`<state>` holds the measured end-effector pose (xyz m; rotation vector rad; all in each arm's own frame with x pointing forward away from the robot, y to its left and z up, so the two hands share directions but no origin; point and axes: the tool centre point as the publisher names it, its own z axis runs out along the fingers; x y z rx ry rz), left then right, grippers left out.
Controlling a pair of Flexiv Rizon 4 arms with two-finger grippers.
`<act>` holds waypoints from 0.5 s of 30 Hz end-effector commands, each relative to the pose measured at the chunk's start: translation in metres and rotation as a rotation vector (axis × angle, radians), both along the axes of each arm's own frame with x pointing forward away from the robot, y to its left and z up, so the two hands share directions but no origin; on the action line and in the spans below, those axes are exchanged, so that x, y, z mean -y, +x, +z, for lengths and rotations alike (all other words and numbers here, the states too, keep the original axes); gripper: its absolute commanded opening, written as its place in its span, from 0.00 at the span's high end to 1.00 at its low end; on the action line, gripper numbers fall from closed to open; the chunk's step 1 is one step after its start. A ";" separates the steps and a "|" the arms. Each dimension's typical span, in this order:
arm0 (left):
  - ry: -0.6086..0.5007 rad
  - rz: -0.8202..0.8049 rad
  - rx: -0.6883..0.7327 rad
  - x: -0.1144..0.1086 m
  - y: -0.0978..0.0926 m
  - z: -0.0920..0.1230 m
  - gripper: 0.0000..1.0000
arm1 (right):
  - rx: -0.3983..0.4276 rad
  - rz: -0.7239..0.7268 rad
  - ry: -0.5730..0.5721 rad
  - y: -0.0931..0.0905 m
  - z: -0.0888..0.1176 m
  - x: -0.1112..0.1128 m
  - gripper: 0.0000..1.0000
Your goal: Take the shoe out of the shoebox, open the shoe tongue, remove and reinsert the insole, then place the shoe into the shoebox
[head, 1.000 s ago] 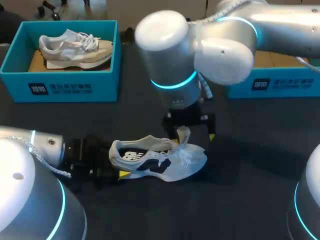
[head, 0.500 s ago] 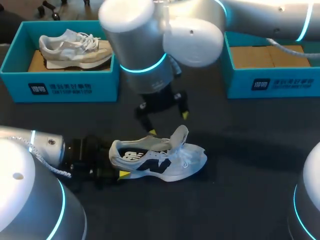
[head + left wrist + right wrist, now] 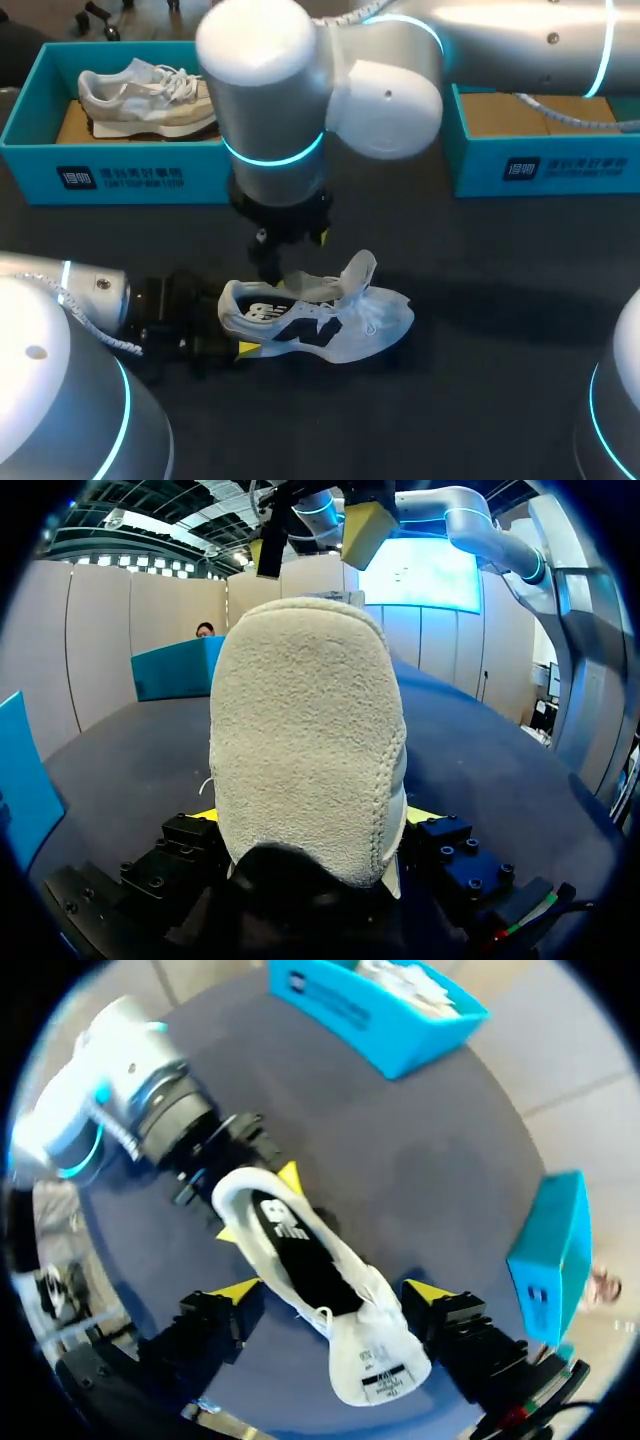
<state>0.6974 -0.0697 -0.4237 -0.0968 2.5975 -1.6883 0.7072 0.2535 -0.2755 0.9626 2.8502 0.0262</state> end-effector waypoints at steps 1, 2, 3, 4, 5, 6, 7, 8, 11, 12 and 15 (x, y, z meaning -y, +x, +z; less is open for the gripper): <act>0.003 0.002 0.000 0.000 0.000 -0.001 1.00 | -0.090 0.113 0.067 -0.001 -0.015 0.003 1.00; 0.003 0.002 0.000 0.000 0.000 -0.001 1.00 | -0.090 0.113 0.067 -0.001 -0.015 0.003 1.00; 0.003 0.002 0.000 0.000 0.000 -0.001 1.00 | -0.090 0.113 0.067 -0.001 -0.015 0.003 1.00; 0.003 0.002 0.000 0.000 0.000 -0.001 1.00 | -0.090 0.113 0.067 -0.001 -0.015 0.003 1.00; 0.003 0.002 0.000 0.000 0.000 -0.001 1.00 | -0.090 0.113 0.067 -0.001 -0.015 0.003 1.00; 0.003 0.002 0.000 0.000 0.000 -0.001 1.00 | -0.090 0.113 0.067 -0.001 -0.015 0.003 1.00; 0.003 0.002 0.000 0.000 0.000 -0.001 1.00 | -0.090 0.113 0.067 -0.001 -0.015 0.003 1.00; 0.003 0.002 0.000 0.000 0.000 -0.001 1.00 | -0.090 0.113 0.067 -0.001 -0.015 0.003 1.00; 0.003 0.002 0.000 0.000 0.000 -0.001 1.00 | -0.090 0.113 0.067 -0.001 -0.015 0.003 1.00; 0.003 0.002 0.000 0.000 0.000 -0.001 1.00 | -0.090 0.113 0.067 -0.001 -0.015 0.003 1.00; 0.003 0.002 0.000 0.000 0.000 -0.001 1.00 | -0.090 0.113 0.067 -0.001 -0.015 0.003 1.00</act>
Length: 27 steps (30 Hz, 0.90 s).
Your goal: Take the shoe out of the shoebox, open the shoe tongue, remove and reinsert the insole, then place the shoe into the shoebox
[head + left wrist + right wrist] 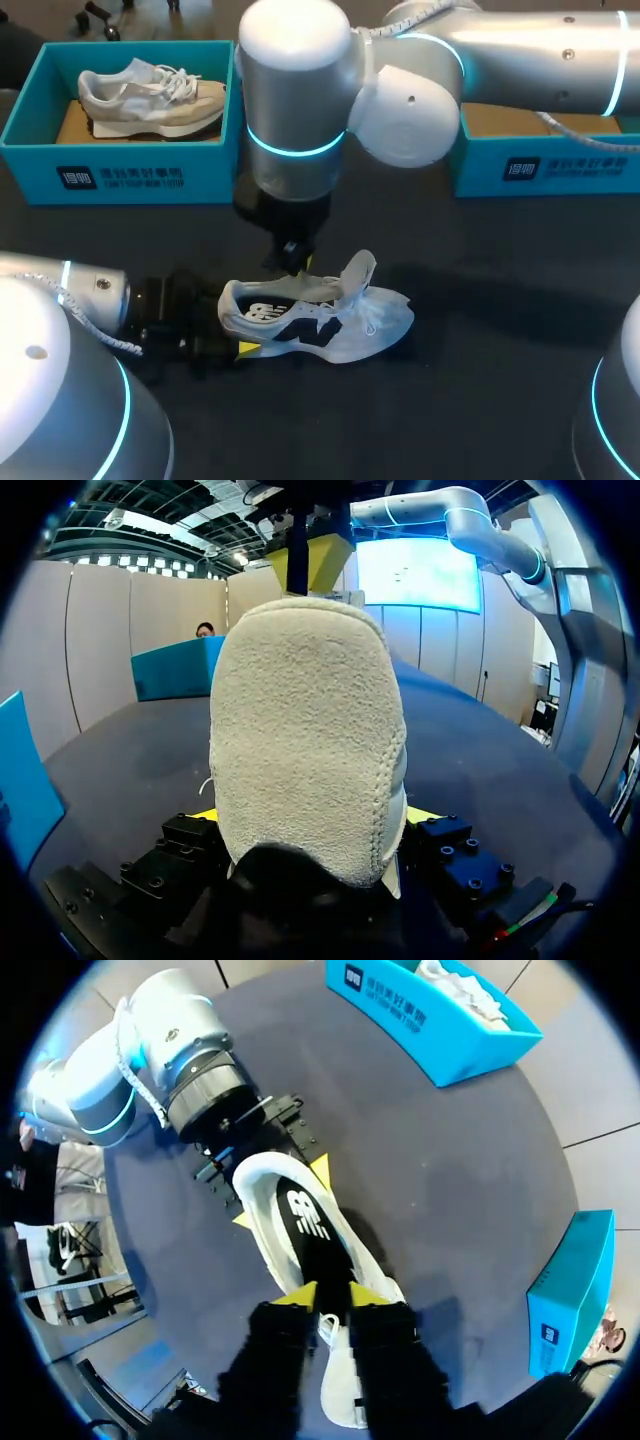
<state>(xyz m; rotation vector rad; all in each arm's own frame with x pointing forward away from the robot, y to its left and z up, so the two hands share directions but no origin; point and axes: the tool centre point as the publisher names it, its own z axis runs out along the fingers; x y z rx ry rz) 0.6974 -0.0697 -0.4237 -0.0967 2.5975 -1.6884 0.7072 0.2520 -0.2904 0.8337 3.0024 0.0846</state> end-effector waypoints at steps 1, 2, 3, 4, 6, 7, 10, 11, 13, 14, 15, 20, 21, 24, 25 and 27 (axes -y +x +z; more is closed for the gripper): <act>0.003 0.002 0.000 0.000 0.000 -0.001 1.00 | 0.002 -0.001 0.004 -0.001 0.000 0.002 1.00; 0.003 0.002 0.000 0.000 0.000 -0.001 1.00 | 0.002 -0.001 0.004 -0.001 0.000 0.002 1.00; 0.003 0.002 0.000 0.000 0.000 -0.001 1.00 | 0.002 -0.001 0.004 -0.001 0.000 0.002 1.00; 0.003 0.002 0.000 0.000 0.000 -0.001 1.00 | 0.002 -0.001 0.004 -0.001 0.000 0.002 1.00; 0.003 0.002 0.000 0.000 0.000 -0.001 1.00 | 0.002 -0.001 0.004 -0.001 0.000 0.002 1.00; 0.003 0.002 0.000 0.000 0.000 -0.001 1.00 | 0.016 0.006 0.015 -0.001 -0.003 0.002 1.00; 0.003 0.002 0.000 0.000 0.000 -0.001 1.00 | 0.045 0.036 0.010 -0.003 -0.011 -0.004 1.00; 0.003 0.002 0.000 0.000 0.000 -0.001 1.00 | 0.048 0.046 0.008 -0.003 -0.013 -0.006 1.00; 0.003 0.002 0.000 0.000 0.000 -0.001 1.00 | 0.051 0.074 0.004 -0.002 -0.018 -0.012 1.00; 0.003 0.002 0.000 0.000 0.000 -0.001 1.00 | 0.052 0.081 -0.001 -0.002 -0.019 -0.013 1.00; 0.003 0.002 0.000 0.000 0.000 -0.001 1.00 | 0.049 0.093 0.000 -0.002 -0.021 -0.014 1.00; 0.003 0.002 0.000 0.000 0.000 -0.001 1.00 | 0.047 0.128 -0.008 -0.001 -0.031 -0.019 1.00; 0.003 0.002 0.000 0.000 0.000 -0.001 1.00 | 0.047 0.130 -0.008 0.000 -0.034 -0.020 1.00; 0.003 0.002 0.000 0.000 0.000 -0.001 1.00 | 0.057 0.143 -0.011 0.001 -0.042 -0.021 1.00; 0.003 0.002 0.000 0.000 0.000 -0.001 1.00 | 0.064 0.149 -0.014 0.002 -0.044 -0.022 1.00; 0.003 0.002 0.000 0.000 0.000 -0.001 1.00 | 0.066 0.157 -0.020 0.004 -0.050 -0.023 1.00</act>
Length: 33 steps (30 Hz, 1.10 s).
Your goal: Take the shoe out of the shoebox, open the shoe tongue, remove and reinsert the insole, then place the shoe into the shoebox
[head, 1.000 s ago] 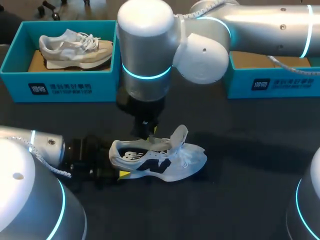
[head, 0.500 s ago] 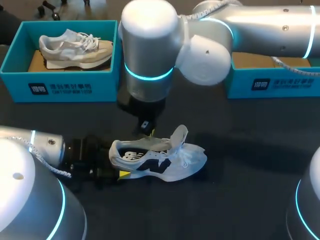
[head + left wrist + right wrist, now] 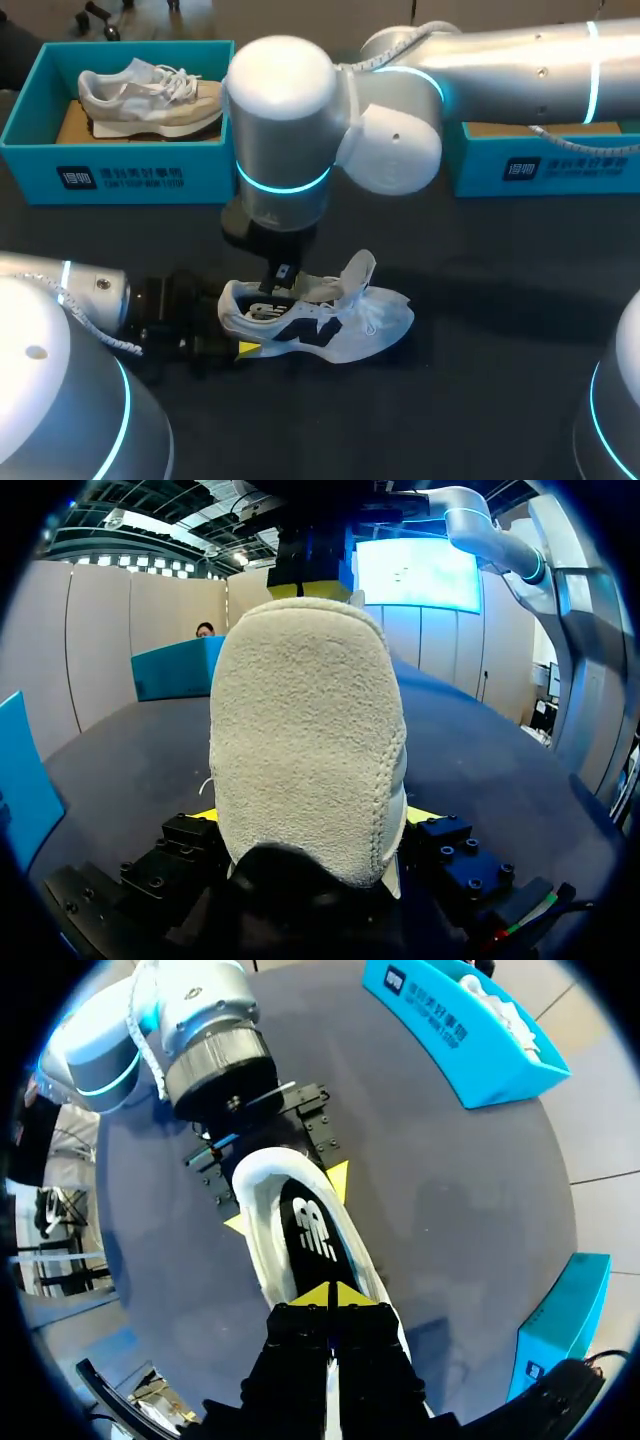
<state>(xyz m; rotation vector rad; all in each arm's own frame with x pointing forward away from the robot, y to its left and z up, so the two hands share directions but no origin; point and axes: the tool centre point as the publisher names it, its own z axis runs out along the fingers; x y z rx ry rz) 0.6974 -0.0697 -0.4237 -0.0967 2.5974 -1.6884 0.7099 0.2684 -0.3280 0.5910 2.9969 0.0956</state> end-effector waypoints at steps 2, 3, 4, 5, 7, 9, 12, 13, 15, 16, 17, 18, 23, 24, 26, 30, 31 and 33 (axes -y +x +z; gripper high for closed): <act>0.003 0.002 0.000 0.000 0.000 -0.001 1.00 | 0.018 0.024 -0.009 0.002 -0.018 -0.009 1.00; 0.003 0.002 0.000 0.000 0.000 -0.001 1.00 | 0.035 0.021 -0.018 0.001 -0.021 -0.009 1.00; 0.003 0.002 0.000 0.000 0.000 -0.001 1.00 | 0.049 0.029 -0.024 0.000 -0.023 -0.010 1.00; 0.003 0.002 0.000 0.000 0.000 -0.001 1.00 | 0.058 0.032 -0.041 0.000 -0.026 -0.010 1.00; 0.003 0.002 0.000 0.000 0.000 -0.001 1.00 | 0.103 0.031 -0.061 -0.001 -0.029 -0.010 1.00; 0.003 0.002 0.000 0.000 0.000 -0.001 1.00 | 0.138 0.033 -0.089 -0.002 -0.030 -0.009 1.00; 0.003 0.002 0.000 0.000 0.000 -0.001 1.00 | 0.151 0.037 -0.084 -0.001 -0.030 -0.008 1.00; 0.003 0.002 0.000 0.000 0.000 -0.001 1.00 | 0.152 0.036 -0.085 0.000 -0.031 -0.007 1.00; 0.003 0.002 0.000 0.000 0.000 -0.001 1.00 | 0.151 0.037 -0.084 0.002 -0.033 -0.005 1.00; 0.003 0.002 0.000 0.000 0.000 -0.001 1.00 | 0.149 0.036 -0.082 0.003 -0.035 -0.004 1.00; 0.003 0.002 0.000 0.000 0.000 -0.001 1.00 | 0.146 0.037 -0.080 0.004 -0.037 -0.003 1.00; 0.003 0.002 0.000 0.000 0.000 -0.001 1.00 | 0.142 0.037 -0.079 0.005 -0.038 -0.002 1.00; 0.003 0.002 0.000 0.000 0.000 -0.001 1.00 | 0.117 0.034 -0.070 0.006 -0.045 0.002 1.00; 0.003 0.002 0.000 0.000 0.000 -0.001 1.00 | 0.117 0.032 -0.068 0.005 -0.046 0.003 1.00; 0.003 0.002 0.000 0.000 0.000 -0.001 1.00 | 0.113 0.029 -0.068 0.003 -0.048 0.004 1.00; 0.003 0.002 0.000 0.000 0.000 -0.001 1.00 | 0.122 0.031 -0.050 0.002 -0.049 0.006 1.00; 0.003 0.002 0.000 0.000 0.000 -0.001 1.00 | 0.124 0.033 -0.048 0.002 -0.049 0.006 1.00; 0.003 0.002 0.000 0.000 0.000 -0.001 1.00 | 0.117 0.035 -0.044 0.003 -0.052 0.006 1.00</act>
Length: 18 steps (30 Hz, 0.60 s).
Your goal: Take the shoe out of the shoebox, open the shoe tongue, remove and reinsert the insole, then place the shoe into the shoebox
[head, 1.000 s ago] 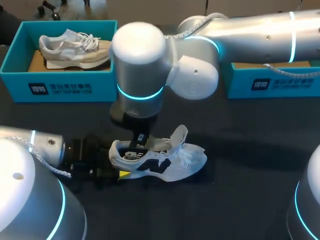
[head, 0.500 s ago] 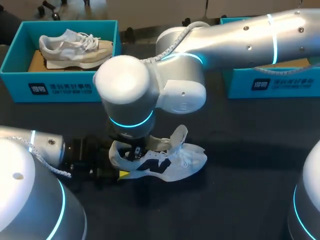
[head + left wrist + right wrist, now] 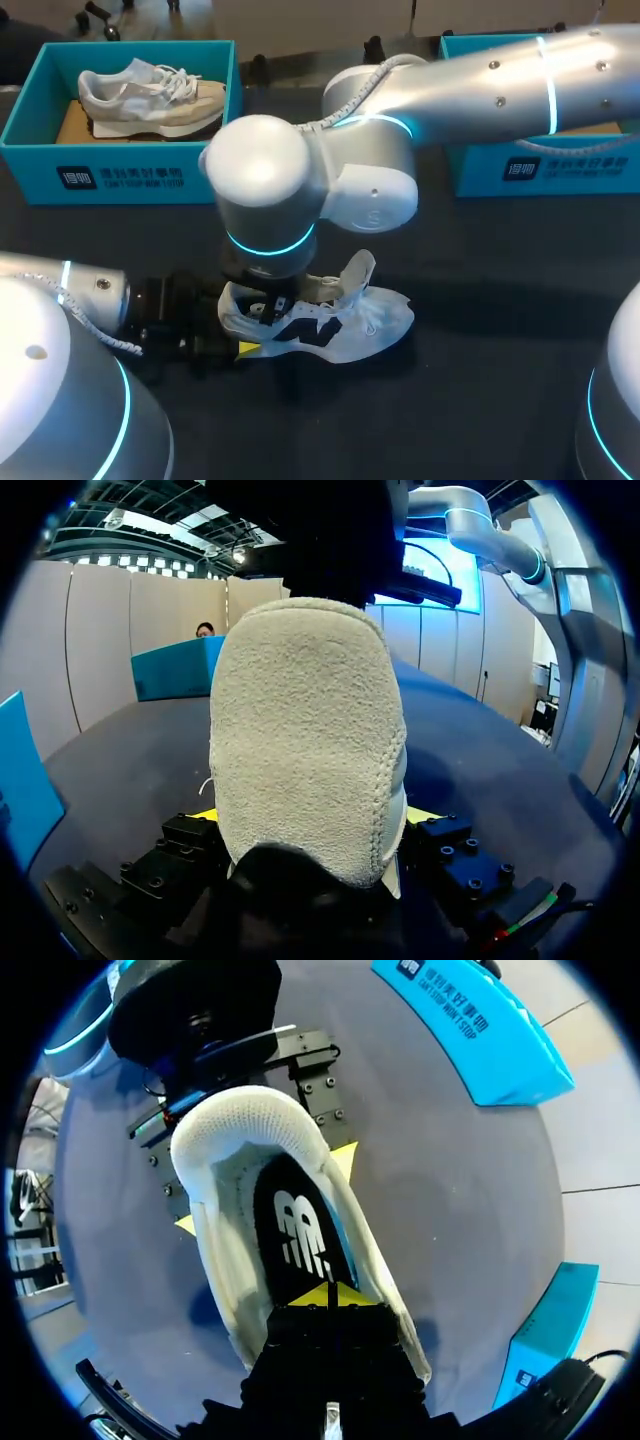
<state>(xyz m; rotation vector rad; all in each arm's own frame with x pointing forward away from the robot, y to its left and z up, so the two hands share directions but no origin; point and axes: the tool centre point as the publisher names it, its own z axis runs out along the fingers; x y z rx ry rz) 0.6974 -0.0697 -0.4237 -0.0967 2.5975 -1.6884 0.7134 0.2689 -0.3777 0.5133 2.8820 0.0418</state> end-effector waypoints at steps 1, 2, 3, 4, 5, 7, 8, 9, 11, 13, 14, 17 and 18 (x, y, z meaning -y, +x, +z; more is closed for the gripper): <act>0.003 0.002 0.000 0.000 0.000 -0.001 1.00 | -0.006 0.006 0.019 0.000 -0.003 0.006 1.00; 0.003 0.002 0.000 0.000 0.000 -0.001 1.00 | -0.007 0.007 0.020 0.000 -0.004 0.007 1.00; 0.003 0.002 0.000 0.000 0.000 -0.001 1.00 | -0.009 0.007 0.022 0.000 -0.005 0.007 1.00; 0.003 0.002 0.000 0.000 0.000 -0.001 1.00 | -0.010 0.006 0.024 0.000 -0.005 0.007 0.97; 0.003 0.002 0.000 0.000 0.000 -0.001 1.00 | -0.010 0.006 0.025 0.000 -0.005 0.007 0.93; 0.003 0.002 0.000 0.000 0.000 -0.001 1.00 | -0.012 0.008 0.024 0.001 -0.005 0.006 0.83; 0.003 0.002 0.000 0.000 0.000 -0.001 1.00 | -0.012 0.008 0.024 0.001 -0.005 0.006 0.80; 0.003 0.002 0.000 0.000 0.000 -0.001 1.00 | -0.011 0.008 0.024 0.001 -0.004 0.006 0.76; 0.003 0.002 0.000 0.000 0.000 -0.001 1.00 | -0.010 0.009 0.025 0.003 -0.005 0.007 0.66; 0.003 0.002 0.000 0.000 0.000 -0.001 1.00 | -0.009 0.009 0.024 0.004 -0.004 0.007 0.64; 0.003 0.002 0.000 0.000 0.000 -0.001 1.00 | -0.007 0.009 0.024 0.005 -0.004 0.007 0.63; 0.003 0.002 0.000 0.000 0.000 -0.001 1.00 | -0.006 0.015 0.025 0.008 -0.005 0.007 0.62; 0.003 0.002 0.000 0.000 0.000 -0.001 1.00 | -0.009 0.020 0.028 0.009 -0.007 0.006 0.62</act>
